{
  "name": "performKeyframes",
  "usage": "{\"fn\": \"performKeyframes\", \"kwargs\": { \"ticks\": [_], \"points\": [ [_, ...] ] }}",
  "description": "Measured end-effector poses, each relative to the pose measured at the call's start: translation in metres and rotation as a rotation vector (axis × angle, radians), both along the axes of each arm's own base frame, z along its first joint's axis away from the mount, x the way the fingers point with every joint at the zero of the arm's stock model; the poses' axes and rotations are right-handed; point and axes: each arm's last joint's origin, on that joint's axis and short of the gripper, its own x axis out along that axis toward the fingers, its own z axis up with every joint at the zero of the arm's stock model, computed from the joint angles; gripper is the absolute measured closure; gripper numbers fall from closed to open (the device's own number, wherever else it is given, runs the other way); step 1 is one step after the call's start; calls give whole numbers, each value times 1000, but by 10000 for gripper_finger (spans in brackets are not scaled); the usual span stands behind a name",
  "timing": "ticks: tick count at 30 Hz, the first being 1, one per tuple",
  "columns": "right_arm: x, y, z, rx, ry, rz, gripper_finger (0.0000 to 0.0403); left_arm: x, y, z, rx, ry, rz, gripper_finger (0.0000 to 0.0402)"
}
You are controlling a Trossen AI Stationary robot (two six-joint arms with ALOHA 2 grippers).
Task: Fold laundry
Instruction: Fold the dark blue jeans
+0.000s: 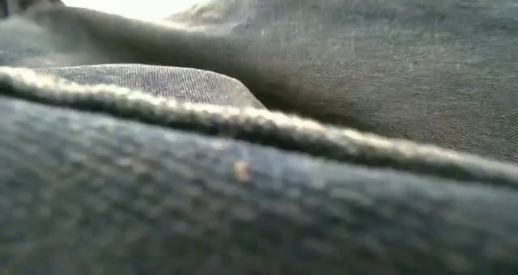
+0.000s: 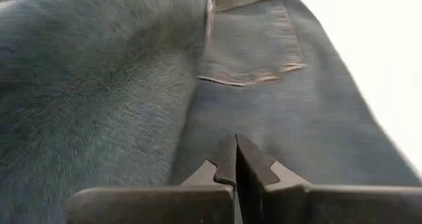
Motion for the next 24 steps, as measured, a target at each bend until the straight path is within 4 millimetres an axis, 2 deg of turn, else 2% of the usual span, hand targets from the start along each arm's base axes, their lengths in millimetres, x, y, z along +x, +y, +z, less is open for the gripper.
{"fn": "performKeyframes", "kwargs": {
  "ticks": [3,6,9,11,18,21,24],
  "points": [
    [-13,-7,17,-109,59,-82,386,5,10,-21,44,66,4,401],
    [-25,-11,41,-165,42,-152,384,9,20,-34,106,99,31,401],
    [-33,-6,67,-123,-29,-89,383,13,27,-38,163,101,61,401],
    [-37,-1,74,-72,-41,-25,382,15,31,-38,204,89,78,401],
    [-37,16,71,4,-75,69,350,20,45,-38,222,77,168,387],
    [-31,31,62,50,-107,236,346,21,48,-38,224,75,202,367],
    [-22,38,47,56,-88,263,346,20,49,-38,242,71,222,344]
  ]
}}
